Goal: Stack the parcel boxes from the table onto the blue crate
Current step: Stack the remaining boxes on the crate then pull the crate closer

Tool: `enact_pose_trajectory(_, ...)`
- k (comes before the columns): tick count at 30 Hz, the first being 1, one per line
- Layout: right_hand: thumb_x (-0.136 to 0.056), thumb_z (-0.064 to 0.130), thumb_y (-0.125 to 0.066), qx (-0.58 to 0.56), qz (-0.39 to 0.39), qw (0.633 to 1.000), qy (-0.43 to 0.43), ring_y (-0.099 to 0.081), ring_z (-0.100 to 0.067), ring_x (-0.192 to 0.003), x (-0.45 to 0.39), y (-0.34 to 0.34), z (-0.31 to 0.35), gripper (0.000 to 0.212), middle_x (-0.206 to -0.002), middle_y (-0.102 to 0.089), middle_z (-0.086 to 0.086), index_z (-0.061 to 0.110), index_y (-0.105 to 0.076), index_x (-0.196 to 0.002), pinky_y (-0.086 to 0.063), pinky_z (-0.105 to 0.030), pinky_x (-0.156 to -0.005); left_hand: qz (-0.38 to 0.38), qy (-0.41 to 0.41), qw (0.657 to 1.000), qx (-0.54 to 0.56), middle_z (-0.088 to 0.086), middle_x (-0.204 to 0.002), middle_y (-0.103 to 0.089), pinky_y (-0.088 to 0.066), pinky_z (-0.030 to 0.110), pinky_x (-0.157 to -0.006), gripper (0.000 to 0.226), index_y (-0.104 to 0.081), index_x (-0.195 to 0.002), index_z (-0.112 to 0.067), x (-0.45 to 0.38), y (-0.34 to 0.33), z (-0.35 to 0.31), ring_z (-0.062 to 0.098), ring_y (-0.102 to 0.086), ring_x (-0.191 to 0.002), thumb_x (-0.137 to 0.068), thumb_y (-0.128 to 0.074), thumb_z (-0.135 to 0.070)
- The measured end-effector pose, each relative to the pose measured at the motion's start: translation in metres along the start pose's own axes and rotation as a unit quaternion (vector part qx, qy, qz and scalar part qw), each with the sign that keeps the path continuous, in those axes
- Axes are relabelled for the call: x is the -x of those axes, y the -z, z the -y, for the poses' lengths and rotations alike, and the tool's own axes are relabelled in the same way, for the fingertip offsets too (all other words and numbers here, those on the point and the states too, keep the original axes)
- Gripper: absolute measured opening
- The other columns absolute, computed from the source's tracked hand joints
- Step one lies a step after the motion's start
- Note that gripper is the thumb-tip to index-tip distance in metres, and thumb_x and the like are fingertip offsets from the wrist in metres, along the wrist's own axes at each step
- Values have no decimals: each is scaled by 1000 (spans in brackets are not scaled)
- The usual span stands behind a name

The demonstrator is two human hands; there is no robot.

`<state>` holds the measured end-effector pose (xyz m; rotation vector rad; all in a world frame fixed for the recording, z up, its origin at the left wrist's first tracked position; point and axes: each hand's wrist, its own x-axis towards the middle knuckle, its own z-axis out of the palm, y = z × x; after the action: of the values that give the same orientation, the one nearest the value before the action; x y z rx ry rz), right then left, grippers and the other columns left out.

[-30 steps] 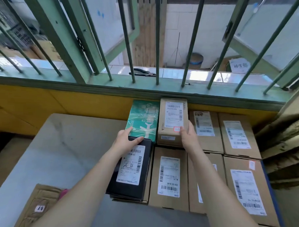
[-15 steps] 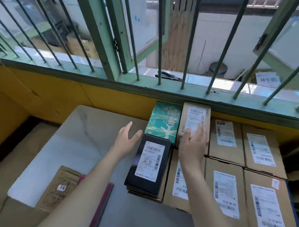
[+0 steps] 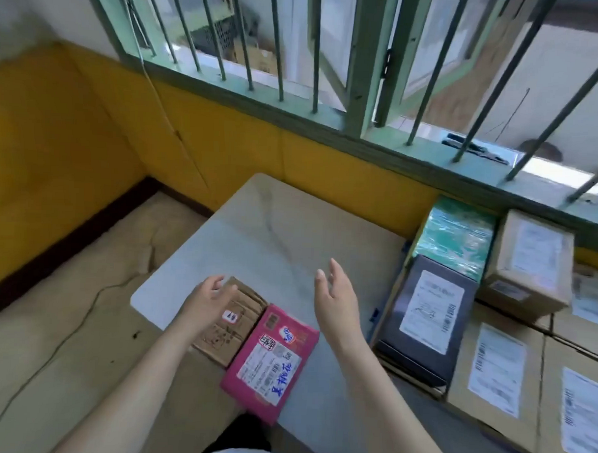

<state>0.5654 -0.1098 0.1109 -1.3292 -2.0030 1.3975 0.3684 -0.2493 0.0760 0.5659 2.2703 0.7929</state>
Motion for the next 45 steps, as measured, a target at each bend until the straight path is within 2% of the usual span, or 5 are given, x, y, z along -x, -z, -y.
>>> enact_pose_trajectory(8, -100, 35, -40, 255, 118, 955, -91, -57, -31, -119, -34, -132, 1, 50, -128, -62, -14, 10, -42, -143, -43, -41, -100, 96, 90, 987, -87, 10, -151, -35, -40, 37, -102, 65, -35, -148, -20, -49, 51, 101, 26, -43, -133, -93, -55, -47)
enact_pose_trajectory(17, -100, 40, -38, 400, 184, 893, -95, -31, -26, -143, -57, -182, -19, 53, -148, -47, -7, 18, -34, -148, -7, -55, -119, 201, 169, 965, 6, 12, -145, -45, -50, 41, -99, 77, -37, -147, -19, -62, 44, 136, 28, -57, -119, -81, -63, -49)
enact_pose_trajectory(29, -91, 19, -57, 10, 14, 997, -70, -45, -12, -115, -52, -135, 40, 42, -128, -48, -5, 20, -54, -134, -36, -25, -92, 156, 68, 979, 112, 9, -130, -52, -61, 31, -72, 82, -53, -135, -20, -71, 81, 58, 17, -65, -99, -63, -69, -56)
enact_pose_trajectory(38, -95, 21, -60, -116, -241, 964, 5, -53, -6, -121, 14, 41, 49, 61, -135, -49, 11, 30, -33, -150, -56, -31, -92, 361, -88, 906, 203, 3, -94, -70, -60, 36, -68, 46, -59, -117, -22, -17, 8, -100, 20, -67, -74, -79, -75, -42)
enact_pose_trajectory(45, -89, 38, -68, -250, -254, 934, -14, -60, -3, -118, 71, 131, -17, 69, -134, -58, 12, 42, -32, -148, -52, -35, -99, 386, -121, 884, 236, 5, -85, -61, -59, 36, -68, 39, -58, -119, -13, 66, -98, -188, 15, -56, -62, -93, -61, -42)
